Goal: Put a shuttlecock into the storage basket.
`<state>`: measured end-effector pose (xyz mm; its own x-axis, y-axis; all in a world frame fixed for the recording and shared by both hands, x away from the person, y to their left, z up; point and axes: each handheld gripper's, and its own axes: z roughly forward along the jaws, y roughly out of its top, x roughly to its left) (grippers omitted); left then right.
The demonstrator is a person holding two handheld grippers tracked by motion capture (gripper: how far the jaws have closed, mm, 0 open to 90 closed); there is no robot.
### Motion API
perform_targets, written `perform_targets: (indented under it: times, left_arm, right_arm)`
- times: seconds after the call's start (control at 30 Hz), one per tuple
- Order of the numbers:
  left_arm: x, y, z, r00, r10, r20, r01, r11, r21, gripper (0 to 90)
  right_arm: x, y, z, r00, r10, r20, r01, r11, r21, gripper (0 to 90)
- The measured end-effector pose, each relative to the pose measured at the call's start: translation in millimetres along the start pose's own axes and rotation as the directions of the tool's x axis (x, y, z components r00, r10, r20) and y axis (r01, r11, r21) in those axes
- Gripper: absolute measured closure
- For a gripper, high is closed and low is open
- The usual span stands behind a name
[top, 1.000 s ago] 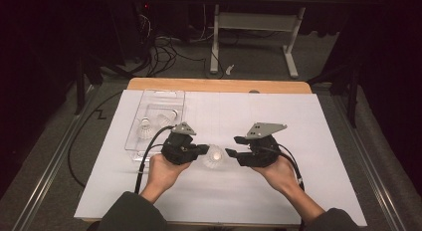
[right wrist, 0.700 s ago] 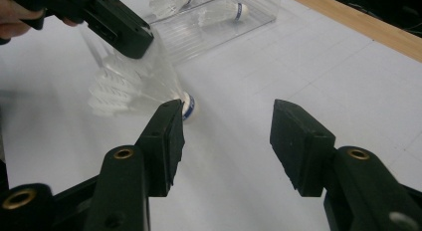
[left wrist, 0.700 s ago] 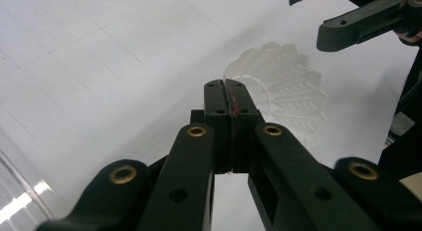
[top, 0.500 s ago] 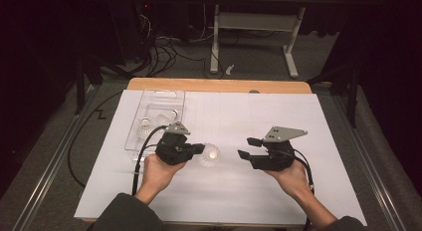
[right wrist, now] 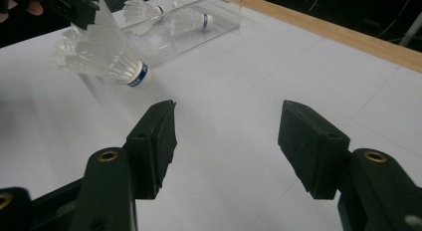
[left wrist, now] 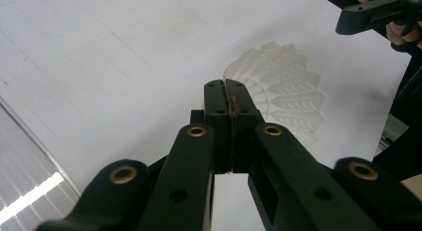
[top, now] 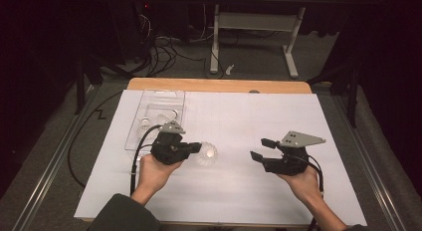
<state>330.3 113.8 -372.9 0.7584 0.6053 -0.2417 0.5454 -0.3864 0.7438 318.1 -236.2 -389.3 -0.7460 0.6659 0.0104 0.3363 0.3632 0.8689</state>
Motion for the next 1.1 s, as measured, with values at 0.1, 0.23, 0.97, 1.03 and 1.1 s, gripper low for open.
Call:
perform_targets:
  times: [0.1,0.23,0.97,1.03,1.1]
  left_arm:
    - [0.7,-0.3,-2.1,1.0000,-0.001,-0.006,0.001,1.0000,-0.003,89.9]
    - [2.4,-1.6,-4.8,0.9999,-0.006,-0.009,0.006,1.0000,-0.007,89.9]
    - [12.0,-6.1,-21.5,0.9990,-0.035,-0.028,0.034,0.9990,-0.030,89.9]
    - [12.8,-6.8,-23.4,0.9988,-0.040,-0.030,0.039,0.9987,-0.034,89.9]
    - [13.3,-7.3,-25.4,0.9986,-0.041,-0.034,0.040,0.9986,-0.035,89.9]
  right_arm:
    - [-0.2,-3.2,-2.9,1.0000,-0.001,0.006,0.001,1.000,-0.012,39.8]
    - [-1.8,-8.0,-7.5,0.9998,0.001,0.018,-0.001,1.000,-0.020,38.6]
    - [-7.2,-33.7,-20.6,0.9981,0.036,0.050,-0.033,0.998,-0.051,35.7]
    - [-6.9,-35.0,-21.0,0.9981,0.034,0.050,-0.032,0.998,-0.053,35.6]
    - [-6.5,-36.2,-21.6,0.9980,0.037,0.051,-0.035,0.998,-0.054,35.4]
